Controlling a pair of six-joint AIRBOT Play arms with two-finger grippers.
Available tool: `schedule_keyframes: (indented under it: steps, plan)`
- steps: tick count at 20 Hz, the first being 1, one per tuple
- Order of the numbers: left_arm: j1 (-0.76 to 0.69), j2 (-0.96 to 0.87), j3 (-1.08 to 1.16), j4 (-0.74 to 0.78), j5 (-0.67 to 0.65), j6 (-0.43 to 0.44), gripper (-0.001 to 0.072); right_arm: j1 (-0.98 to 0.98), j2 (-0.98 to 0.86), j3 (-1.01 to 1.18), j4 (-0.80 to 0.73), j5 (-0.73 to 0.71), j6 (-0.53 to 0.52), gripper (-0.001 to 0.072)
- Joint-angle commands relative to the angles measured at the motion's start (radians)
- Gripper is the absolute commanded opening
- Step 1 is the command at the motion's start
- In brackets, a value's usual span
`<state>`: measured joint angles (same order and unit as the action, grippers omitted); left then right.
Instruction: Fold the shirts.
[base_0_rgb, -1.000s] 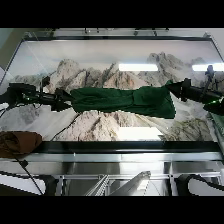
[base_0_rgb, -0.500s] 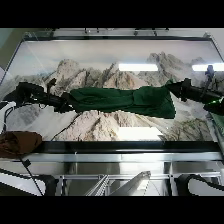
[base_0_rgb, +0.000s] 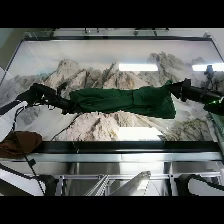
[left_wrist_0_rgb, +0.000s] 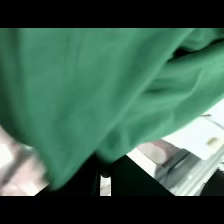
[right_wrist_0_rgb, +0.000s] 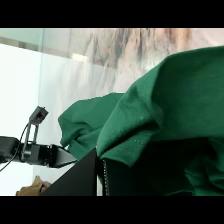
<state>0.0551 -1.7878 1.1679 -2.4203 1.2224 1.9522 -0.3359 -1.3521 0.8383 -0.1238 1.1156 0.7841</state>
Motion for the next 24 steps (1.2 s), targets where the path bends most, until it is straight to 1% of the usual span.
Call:
schedule_keyframes:
  steps: [1,2,4,6,7,8,9,11,12,13,14,15,17,18,19,21,22,23,24]
  plan:
    - [-0.066,0.0,0.039,-0.119,0.06,0.031,0.0032,-0.002,0.006,0.0,0.056,0.069,-0.012,0.0026]
    - [-0.071,0.004,0.081,-0.193,0.149,0.061,0.0031,-0.01,0.02,0.0,0.109,0.131,-0.016,0.0026]
    - [-0.071,0.06,0.166,-0.297,0.33,0.067,0.0031,-0.032,0.09,0.0,0.202,0.259,-0.029,0.0026]
    - [-0.064,0.17,0.257,-0.381,0.49,0.079,0.0031,-0.068,0.228,0.0,0.264,0.343,-0.029,0.0026]
    - [-0.047,0.238,0.307,-0.459,0.561,0.089,0.0031,-0.092,0.314,0.0,0.314,0.369,-0.03,0.0026]
    - [-0.023,0.303,0.355,-0.553,0.607,0.089,0.0031,-0.126,0.417,0.0,0.392,0.388,-0.042,0.0026]
    - [0.012,0.382,0.42,-0.577,0.613,0.082,0.0032,-0.163,0.517,0.002,0.48,0.393,-0.06,0.0026]
    - [0.106,0.518,0.542,-0.578,0.609,0.073,0.0032,-0.269,0.722,0.026,0.642,0.36,-0.066,0.0026]
    - [0.17,0.584,0.603,-0.578,0.601,0.068,0.0032,-0.334,0.819,0.052,0.669,0.297,-0.065,0.0027]
    - [0.243,0.643,0.652,-0.578,0.581,0.069,0.0032,-0.39,0.896,0.083,0.651,0.221,-0.058,0.0027]
    - [0.32,0.689,0.688,-0.578,0.554,0.069,0.0032,-0.446,0.962,0.125,0.596,0.139,-0.055,0.0026]
    - [0.396,0.724,0.718,-0.578,0.536,0.081,0.0032,-0.491,1.007,0.174,0.492,0.066,-0.053,0.0026]
    - [0.533,0.77,0.723,-0.578,0.48,0.091,0.0032,-0.539,1.026,0.245,0.274,-0.035,0.007,0.0026]
    - [0.564,0.779,0.69,-0.578,0.46,0.091,0.0032,-0.547,1.003,0.252,0.243,-0.045,0.016,0.0026]
    - [0.565,0.775,0.634,-0.578,0.449,0.091,0.0032,-0.546,0.956,0.252,0.243,-0.028,0.016,0.0026]
    - [0.482,0.738,0.489,-0.567,0.446,0.092,0.0032,-0.533,0.834,0.25,0.243,0.051,0.014,0.0026]
    - [0.429,0.708,0.408,-0.554,0.442,0.095,0.0032,-0.494,0.75,0.25,0.235,0.095,-0.002,0.0026]
    - [0.365,0.666,0.321,-0.544,0.435,0.114,0.0032,-0.417,0.663,0.245,0.203,0.109,-0.019,0.0026]
    - [0.308,0.618,0.249,-0.527,0.413,0.139,0.0032,-0.323,0.579,0.233,0.158,0.086,-0.04,0.0026]
